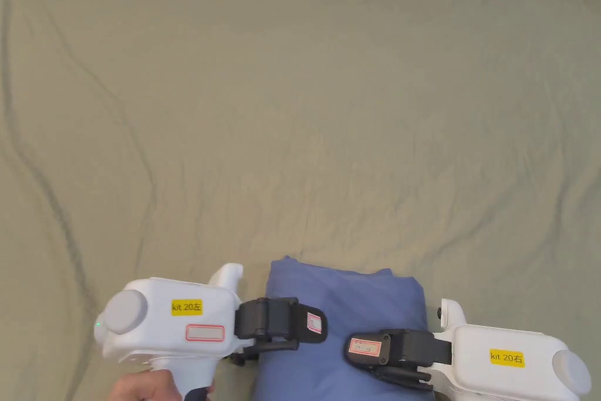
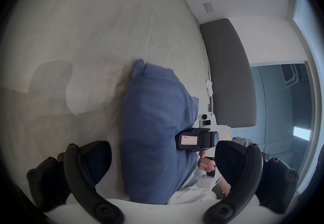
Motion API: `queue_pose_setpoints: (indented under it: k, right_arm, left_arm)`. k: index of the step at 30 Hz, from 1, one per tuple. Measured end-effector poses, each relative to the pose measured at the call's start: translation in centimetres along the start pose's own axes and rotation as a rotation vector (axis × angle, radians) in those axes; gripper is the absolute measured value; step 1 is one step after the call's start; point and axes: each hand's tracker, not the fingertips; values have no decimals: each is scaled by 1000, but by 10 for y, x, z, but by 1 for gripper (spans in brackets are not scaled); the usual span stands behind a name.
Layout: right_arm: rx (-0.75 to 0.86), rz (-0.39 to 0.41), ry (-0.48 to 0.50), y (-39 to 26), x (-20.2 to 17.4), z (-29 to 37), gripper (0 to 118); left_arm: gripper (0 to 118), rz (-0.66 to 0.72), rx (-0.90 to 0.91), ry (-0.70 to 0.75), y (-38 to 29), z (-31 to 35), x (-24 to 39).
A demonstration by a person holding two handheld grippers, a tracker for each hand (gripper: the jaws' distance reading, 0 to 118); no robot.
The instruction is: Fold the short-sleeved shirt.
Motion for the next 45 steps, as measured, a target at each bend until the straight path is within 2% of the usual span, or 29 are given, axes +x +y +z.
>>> queue_pose_setpoints:
  k: [1, 2, 3, 5, 6, 8, 11, 13, 14, 18, 20, 21, 23, 24, 26, 30, 32, 33, 34, 35, 36, 38, 39, 41, 43, 44, 45]
  right_arm:
    - [0, -2, -1, 0, 0, 0, 0]
    - [2, -6, -2, 0, -1, 0, 0]
    - [6, -11, -11, -1, -4, 1, 0]
    - [27, 11, -40, -5, -14, 6, 0]
    - [41, 41, -66, -7, -20, 10, 0]
    - [51, 70, -79, -12, -32, 20, 0]
    - [101, 106, -97, -20, -53, 41, 0]
    - [145, 121, -101, -24, -63, 54, 0]
    - [157, 117, -99, -25, -66, 59, 0]
    - [240, 97, -158, -20, -75, 66, 0]
    - [255, 98, -168, -17, -80, 66, 0]
    - [264, 96, -164, -13, -81, 66, 0]
    - [273, 93, -160, -9, -87, 63, 0]
    - [280, 102, -166, -8, -92, 60, 0]
    - [288, 125, -187, -5, -102, 55, 0]
    - [288, 124, -188, 0, -111, 44, 0]
    - [282, 121, -178, 0, -114, 38, 0]
    - [274, 125, -174, 0, -118, 34, 0]
    - [259, 136, -173, 0, -121, 31, 0]
    - [253, 143, -181, -1, -123, 29, 0]
    - [247, 154, -187, -3, -125, 29, 0]
    - [241, 188, -192, -6, -132, 33, 0]
    - [243, 215, -183, -8, -135, 37, 0]
    - [252, 265, -177, -8, -141, 49, 0]
    - [307, 351, -250, -7, -155, 59, 0]
    - [336, 394, -291, -6, -163, 63, 0]
    - [369, 437, -346, -3, -173, 69, 0]
  left_arm:
    - [116, -9, -5, -33, -1, -4, 1]
    - [108, -8, 4, -25, -2, -6, 2]
    - [92, -16, 11, -7, -2, -5, 5]
    - [26, -42, 36, 82, 3, 2, 3]
    - [26, -74, 49, 147, 4, 6, 2]
    - [26, -39, 18, 67, 7, 12, -8]
    - [26, -55, 3, 78, 11, 28, -14]
    - [26, 22, 62, 56, 15, 56, -30]
    - [26, 6, 65, 67, 18, 74, -38]
    - [26, 61, 222, 248, 37, 189, -79]
    - [26, 96, 255, 368, 47, 249, -102]
    - [26, 69, 223, 429, 54, 280, -116]
    - [26, 193, 232, 451, 61, 336, -149]
    - [26, 224, 243, 459, 57, 356, -144]
    - [26, 200, 245, 533, 58, 393, -152]
    - [26, 307, 308, 642, 66, 446, -172]
    - [27, 283, 338, 704, 71, 457, -176]
    - [31, 277, 337, 719, 73, 456, -174]
    - [52, 263, 320, 714, 74, 454, -172]
    - [97, 256, 321, 735, 74, 449, -165]
    - [118, 233, 312, 785, 80, 451, -164]
    - [115, 224, 340, 794, 78, 450, -138]
    - [115, 169, 390, 771, 79, 449, -119]
    - [115, 110, 437, 746, 74, 419, -58]
    - [115, -24, 511, 733, 73, 377, 3]
    - [109, -105, 526, 680, 74, 359, 10]
    - [90, -168, 546, 611, 74, 332, 34]
